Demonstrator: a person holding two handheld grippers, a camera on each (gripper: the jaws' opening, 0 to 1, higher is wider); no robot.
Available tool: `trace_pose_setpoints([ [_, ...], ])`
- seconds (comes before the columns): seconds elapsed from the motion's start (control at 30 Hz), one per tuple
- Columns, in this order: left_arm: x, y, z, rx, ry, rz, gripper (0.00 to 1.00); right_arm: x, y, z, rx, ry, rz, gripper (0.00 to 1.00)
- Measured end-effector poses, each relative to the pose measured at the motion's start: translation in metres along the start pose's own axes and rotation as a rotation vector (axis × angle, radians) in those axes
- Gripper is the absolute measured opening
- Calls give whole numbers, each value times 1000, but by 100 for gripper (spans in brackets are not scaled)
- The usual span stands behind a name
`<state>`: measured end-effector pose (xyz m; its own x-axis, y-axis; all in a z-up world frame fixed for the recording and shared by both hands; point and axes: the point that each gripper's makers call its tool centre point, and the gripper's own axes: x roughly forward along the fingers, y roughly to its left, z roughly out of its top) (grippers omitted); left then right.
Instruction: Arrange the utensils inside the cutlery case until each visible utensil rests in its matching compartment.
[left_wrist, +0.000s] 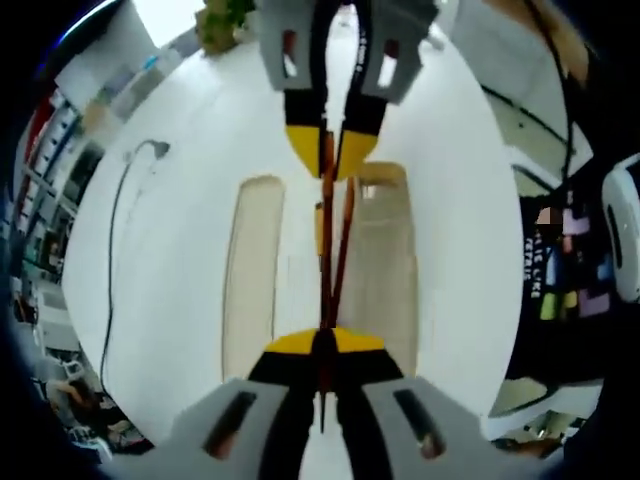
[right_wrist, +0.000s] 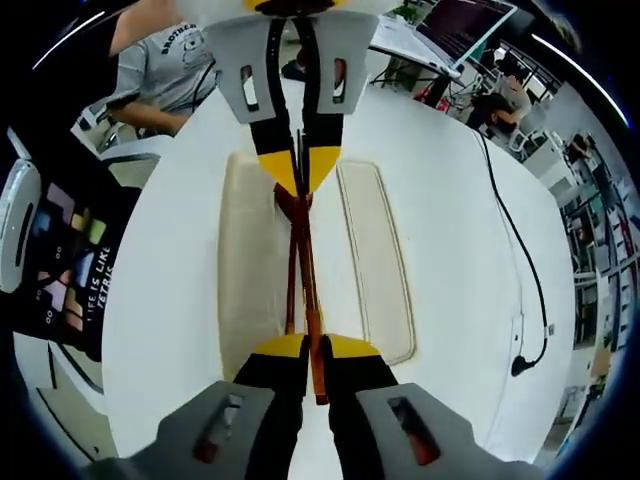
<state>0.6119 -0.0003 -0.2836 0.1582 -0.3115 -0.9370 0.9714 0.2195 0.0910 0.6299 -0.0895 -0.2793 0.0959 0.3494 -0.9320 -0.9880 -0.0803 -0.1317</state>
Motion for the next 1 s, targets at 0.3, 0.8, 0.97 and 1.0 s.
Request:
trace_pose_setpoints([
  [0.3, 5, -25, -1, -9, 11, -49, 3, 6, 23, -8, -3, 22, 63, 4],
  [0.8, 22, -45, -11, -17, 25, -123, 3, 21, 49, -13, 75, 5, 162, 4],
  [0.97, 25, -48, -13, -19, 40, -146, 3, 26, 51, -13, 78, 11, 178, 4],
  [1.0, 26, -48, -14, -14, 42, -145, 4, 27, 52, -14, 82, 12, 183, 5],
])
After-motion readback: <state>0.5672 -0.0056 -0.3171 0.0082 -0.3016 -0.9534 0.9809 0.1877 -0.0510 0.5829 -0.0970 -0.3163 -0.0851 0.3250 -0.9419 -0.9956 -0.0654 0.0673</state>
